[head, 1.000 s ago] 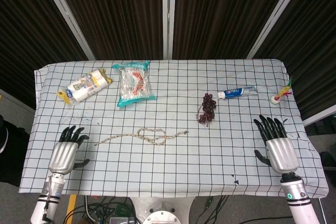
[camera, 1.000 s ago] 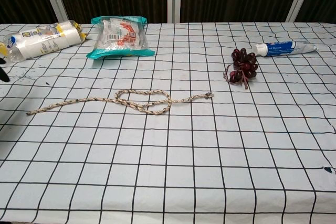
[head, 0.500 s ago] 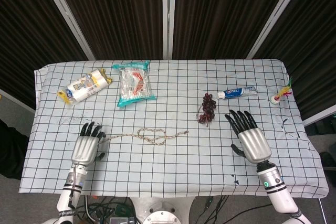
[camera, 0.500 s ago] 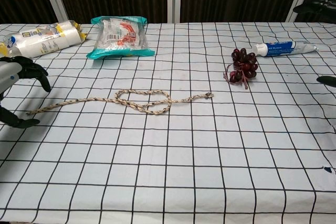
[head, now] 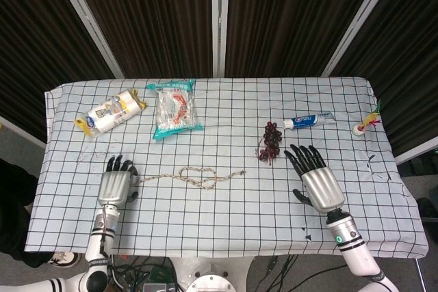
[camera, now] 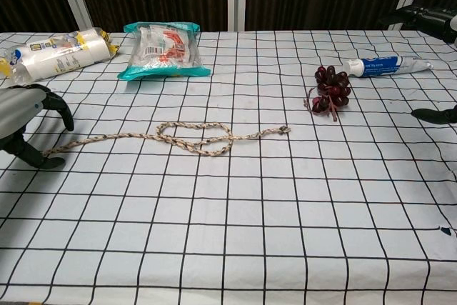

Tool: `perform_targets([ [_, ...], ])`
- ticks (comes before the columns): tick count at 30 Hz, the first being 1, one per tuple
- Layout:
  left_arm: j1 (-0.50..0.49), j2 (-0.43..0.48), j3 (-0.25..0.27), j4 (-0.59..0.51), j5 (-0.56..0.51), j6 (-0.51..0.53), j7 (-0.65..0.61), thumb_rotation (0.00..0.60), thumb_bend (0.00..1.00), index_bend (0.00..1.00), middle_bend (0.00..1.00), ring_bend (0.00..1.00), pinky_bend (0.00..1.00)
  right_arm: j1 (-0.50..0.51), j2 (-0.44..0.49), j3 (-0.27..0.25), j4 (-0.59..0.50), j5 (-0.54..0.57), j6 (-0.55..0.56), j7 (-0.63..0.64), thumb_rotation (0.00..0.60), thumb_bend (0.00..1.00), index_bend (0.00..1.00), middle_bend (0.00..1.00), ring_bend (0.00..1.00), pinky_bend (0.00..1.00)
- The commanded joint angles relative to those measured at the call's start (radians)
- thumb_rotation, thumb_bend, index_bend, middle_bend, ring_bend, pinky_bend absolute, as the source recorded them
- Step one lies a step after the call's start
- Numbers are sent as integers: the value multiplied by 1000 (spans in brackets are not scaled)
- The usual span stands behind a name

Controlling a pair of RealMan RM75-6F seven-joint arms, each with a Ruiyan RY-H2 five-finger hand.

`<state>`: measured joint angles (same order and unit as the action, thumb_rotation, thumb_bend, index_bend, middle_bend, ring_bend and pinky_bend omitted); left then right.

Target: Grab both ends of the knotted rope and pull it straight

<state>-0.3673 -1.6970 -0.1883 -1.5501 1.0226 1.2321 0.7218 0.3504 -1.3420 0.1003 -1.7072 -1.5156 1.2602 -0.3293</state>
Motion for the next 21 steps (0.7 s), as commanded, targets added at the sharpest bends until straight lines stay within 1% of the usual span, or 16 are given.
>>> perform_targets([
  [1, -14, -10, -6, 11, -24, -4, 12, 600, 203, 410, 193, 0, 59, 1, 2, 0, 2, 0, 3, 5, 600, 154, 0, 0, 0, 0],
  [11, -48, -25, -14, 26, -89, 1, 43, 600, 300, 465, 213, 0, 59, 6, 2, -1, 25, 12, 2, 34, 600, 154, 0, 0, 0, 0],
  [21, -58, -25, 6, 37, -105, 15, 35, 600, 312, 490, 224, 0, 59, 12, -4, -6, 34, 15, 1, 37, 600, 155, 0, 0, 0, 0],
])
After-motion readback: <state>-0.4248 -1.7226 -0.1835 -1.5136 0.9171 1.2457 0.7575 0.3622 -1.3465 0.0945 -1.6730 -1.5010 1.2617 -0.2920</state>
